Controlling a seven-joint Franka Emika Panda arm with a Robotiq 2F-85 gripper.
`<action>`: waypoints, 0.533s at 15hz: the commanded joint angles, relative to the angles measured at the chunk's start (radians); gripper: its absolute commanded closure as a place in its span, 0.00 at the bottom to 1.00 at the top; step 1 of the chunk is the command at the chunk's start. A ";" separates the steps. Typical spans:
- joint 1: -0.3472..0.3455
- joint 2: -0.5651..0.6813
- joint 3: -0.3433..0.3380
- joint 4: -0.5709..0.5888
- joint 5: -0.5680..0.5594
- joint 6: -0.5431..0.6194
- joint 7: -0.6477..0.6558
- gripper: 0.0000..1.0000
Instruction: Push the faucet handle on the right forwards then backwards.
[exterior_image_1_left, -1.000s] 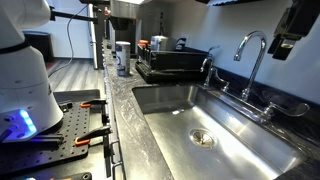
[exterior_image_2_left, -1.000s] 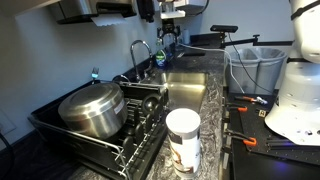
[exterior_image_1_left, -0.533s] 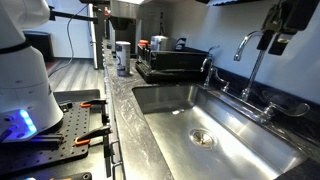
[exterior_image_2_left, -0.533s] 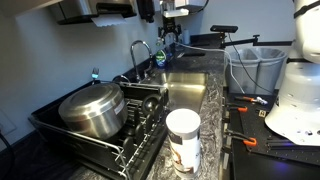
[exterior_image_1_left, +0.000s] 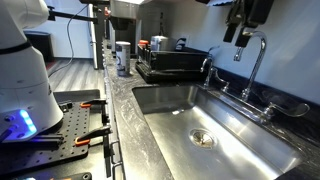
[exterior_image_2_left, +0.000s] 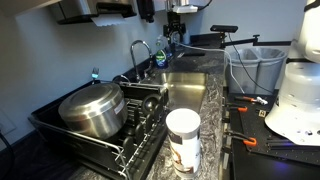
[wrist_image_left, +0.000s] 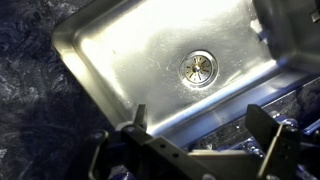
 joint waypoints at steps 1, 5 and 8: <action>0.025 -0.154 0.020 -0.172 -0.030 0.051 -0.076 0.00; 0.049 -0.253 0.037 -0.278 -0.040 0.057 -0.147 0.00; 0.063 -0.315 0.043 -0.340 -0.046 0.051 -0.198 0.00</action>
